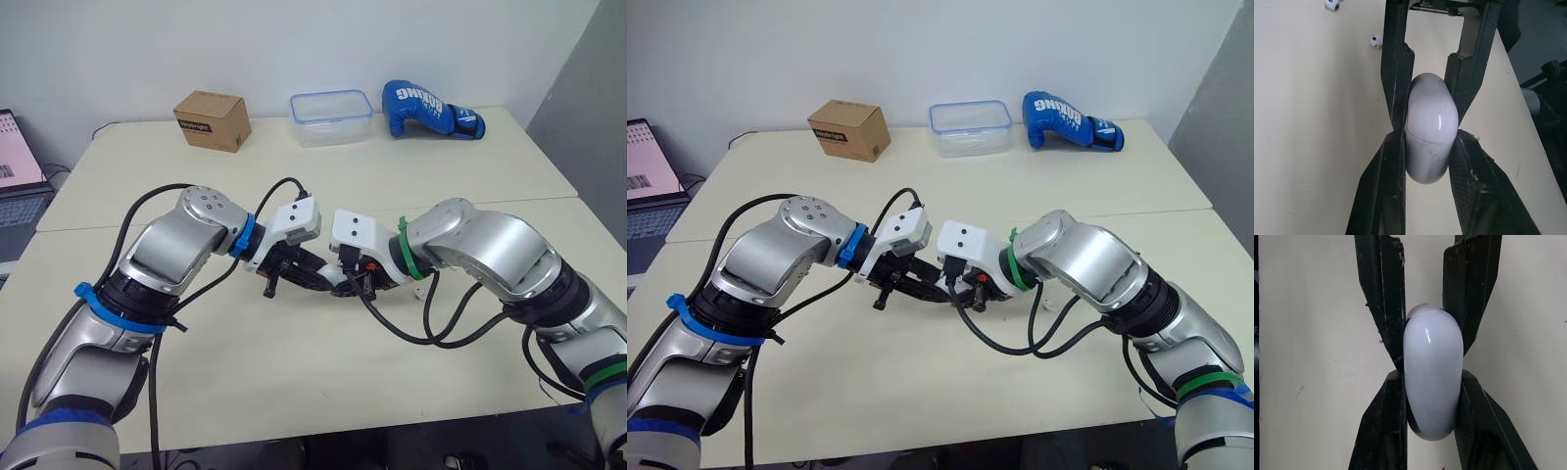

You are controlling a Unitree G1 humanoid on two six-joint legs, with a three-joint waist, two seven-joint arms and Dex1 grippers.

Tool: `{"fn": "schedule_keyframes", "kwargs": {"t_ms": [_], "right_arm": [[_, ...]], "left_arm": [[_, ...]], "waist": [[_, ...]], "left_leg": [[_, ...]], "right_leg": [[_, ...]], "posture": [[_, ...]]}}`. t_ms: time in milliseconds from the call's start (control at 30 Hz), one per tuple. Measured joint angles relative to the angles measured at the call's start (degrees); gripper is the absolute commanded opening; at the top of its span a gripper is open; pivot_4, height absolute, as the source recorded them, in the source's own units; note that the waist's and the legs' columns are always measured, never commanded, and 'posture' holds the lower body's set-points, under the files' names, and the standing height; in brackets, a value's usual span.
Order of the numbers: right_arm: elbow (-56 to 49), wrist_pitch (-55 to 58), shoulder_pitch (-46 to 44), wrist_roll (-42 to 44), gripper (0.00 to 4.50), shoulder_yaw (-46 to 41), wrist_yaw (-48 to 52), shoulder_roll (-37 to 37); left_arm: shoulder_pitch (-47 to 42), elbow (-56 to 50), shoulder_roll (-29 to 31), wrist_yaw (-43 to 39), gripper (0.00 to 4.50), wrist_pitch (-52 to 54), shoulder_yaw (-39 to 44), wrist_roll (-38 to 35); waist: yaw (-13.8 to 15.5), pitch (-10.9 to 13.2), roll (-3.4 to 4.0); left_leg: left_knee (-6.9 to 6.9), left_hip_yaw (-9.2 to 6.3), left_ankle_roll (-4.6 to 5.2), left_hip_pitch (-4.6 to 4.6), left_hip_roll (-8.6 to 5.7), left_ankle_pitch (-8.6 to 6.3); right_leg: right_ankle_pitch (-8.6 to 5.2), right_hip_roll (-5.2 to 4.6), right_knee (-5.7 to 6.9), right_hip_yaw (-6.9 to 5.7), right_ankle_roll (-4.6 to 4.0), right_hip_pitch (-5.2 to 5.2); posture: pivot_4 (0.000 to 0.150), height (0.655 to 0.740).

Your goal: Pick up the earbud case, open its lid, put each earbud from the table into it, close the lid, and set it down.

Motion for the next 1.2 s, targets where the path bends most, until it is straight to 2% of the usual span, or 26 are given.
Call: {"fn": "schedule_keyframes", "kwargs": {"t_ms": [300,500,633,800,933,1200], "right_arm": [[0.2,0.37,-0.01,-0.04,0.81,-0.19,0.07,0.08],[0.07,0.16,0.0,-0.43,2.84,-0.6,-0.62,0.01],[-1.4,-1.48,1.43,-0.32,2.84,-2.37,-0.19,-1.86],[-5.45,-5.72,9.04,1.0,2.84,-8.69,2.26,-7.34],[-7.96,-8.36,15.57,3.73,2.84,-14.73,3.53,-9.07],[-9.84,-11.54,23.85,7.63,2.84,-24.11,0.7,-4.9]], "left_arm": [[0.0,-0.01,-0.16,0.31,0.84,0.02,0.0,0.06],[0.46,-0.57,-0.68,2.19,0.84,1.72,0.1,-0.32],[3.64,-2.73,-0.7,4.56,0.84,2.6,1.88,-1.33],[12.1,-5.89,-1.1,9.32,0.84,1.67,8.13,-3.51],[18.88,-6.48,-3.95,13.01,0.84,-3.2,13.84,-5.24],[24.23,-5.71,-9.92,15.54,0.84,-11.85,22.06,-10.43]], "waist": [[0.0,0.0,0.0],[-0.01,0.0,0.0],[-0.01,0.0,0.0],[0.09,0.0,0.0],[0.25,0.0,-0.01],[0.3,-0.03,-0.04]], "left_leg": [[0.01,0.0,0.0,0.0,0.0,0.0],[0.01,-0.01,0.0,0.0,0.0,0.0],[0.01,-0.01,0.0,-0.01,0.0,0.0],[0.03,0.03,0.0,-0.03,-0.03,0.0],[0.04,0.05,0.0,-0.03,0.0,0.0],[0.04,0.12,0.0,0.01,-0.01,0.0]], "right_leg": [[0.0,0.0,0.0,0.0,0.0,0.0],[0.0,-0.01,0.01,0.0,0.0,0.0],[0.0,-0.01,-0.01,0.01,0.0,-0.01],[0.0,-0.05,-0.02,0.03,0.0,0.0],[0.01,-0.05,0.01,0.03,-0.02,0.0],[0.03,-0.08,0.0,0.08,-0.04,0.01]], "posture": [[0.15,0.7307],[0.15,0.7307],[0.15,0.7307],[0.15,0.7307],[0.15,0.7307],[0.15,0.7307]]}}
